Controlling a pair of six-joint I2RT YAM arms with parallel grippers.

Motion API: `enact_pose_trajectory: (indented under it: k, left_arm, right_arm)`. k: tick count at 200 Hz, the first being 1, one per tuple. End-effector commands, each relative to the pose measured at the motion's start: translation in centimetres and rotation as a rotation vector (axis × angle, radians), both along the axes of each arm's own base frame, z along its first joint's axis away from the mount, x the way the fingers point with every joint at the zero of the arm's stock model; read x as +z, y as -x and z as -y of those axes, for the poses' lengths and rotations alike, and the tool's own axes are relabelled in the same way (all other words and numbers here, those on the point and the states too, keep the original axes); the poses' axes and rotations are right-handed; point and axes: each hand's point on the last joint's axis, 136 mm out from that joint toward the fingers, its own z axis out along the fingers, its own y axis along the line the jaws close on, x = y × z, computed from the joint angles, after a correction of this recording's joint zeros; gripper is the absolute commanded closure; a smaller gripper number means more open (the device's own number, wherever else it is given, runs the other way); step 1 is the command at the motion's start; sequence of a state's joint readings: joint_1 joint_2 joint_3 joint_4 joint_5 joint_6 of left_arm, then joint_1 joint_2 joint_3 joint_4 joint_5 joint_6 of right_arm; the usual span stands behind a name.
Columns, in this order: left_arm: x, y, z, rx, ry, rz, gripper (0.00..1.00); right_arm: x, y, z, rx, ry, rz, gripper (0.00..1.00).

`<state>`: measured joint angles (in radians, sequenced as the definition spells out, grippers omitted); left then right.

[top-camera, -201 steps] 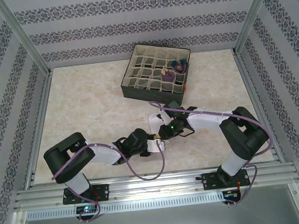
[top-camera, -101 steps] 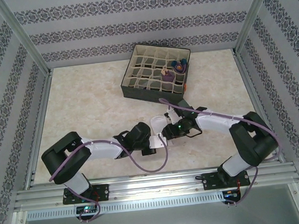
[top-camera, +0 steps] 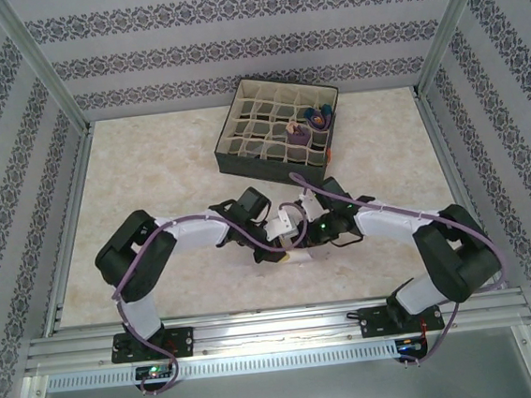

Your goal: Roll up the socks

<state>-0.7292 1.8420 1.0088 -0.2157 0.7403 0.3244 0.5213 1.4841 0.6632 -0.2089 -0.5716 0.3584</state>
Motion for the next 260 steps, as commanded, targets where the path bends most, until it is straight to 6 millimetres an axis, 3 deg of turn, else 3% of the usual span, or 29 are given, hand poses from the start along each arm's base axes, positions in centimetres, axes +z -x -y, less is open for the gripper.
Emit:
enact_pose_trajectory:
  k: [1, 29, 78, 129, 154, 192, 232, 260]
  left_arm:
    - [-2.4, 1.5, -1.9, 0.077, -0.109, -0.23, 1.0]
    - [-3.1, 0.5, -2.5, 0.142, -0.155, -0.294, 1.0]
    - [-4.6, -0.8, -4.3, 0.289, -0.191, -0.437, 1.0]
    - [-5.6, -1.3, -4.8, 0.352, -0.197, -0.497, 1.0]
    - [-5.4, -1.6, -4.8, 0.348, -0.193, -0.475, 1.0]
    - [-3.3, -3.2, -4.7, 0.36, -0.094, -0.293, 0.84]
    - [0.2, -3.3, -4.4, 0.269, 0.022, -0.085, 0.76]
    - [3.1, -2.5, -4.5, 0.18, 0.133, 0.195, 0.75]
  right_arm:
    - [-0.5, 1.2, -0.8, 0.041, -0.046, -0.042, 0.69]
    - [-1.3, 1.7, -0.4, 0.045, -0.021, -0.059, 0.59]
    - [-1.4, 1.7, 0.3, 0.053, 0.003, -0.045, 0.57]
    - [-1.4, 1.5, 0.5, 0.05, 0.022, -0.038, 0.67]
    - [-1.7, 1.4, 0.8, 0.054, 0.076, -0.027, 0.81]
    - [-2.7, 1.3, 1.1, 0.037, 0.153, -0.043, 1.0]
    - [-3.8, 1.5, 1.1, 0.037, 0.203, -0.072, 1.0]
    - [-4.6, 1.5, 1.2, 0.037, 0.229, -0.096, 1.0]
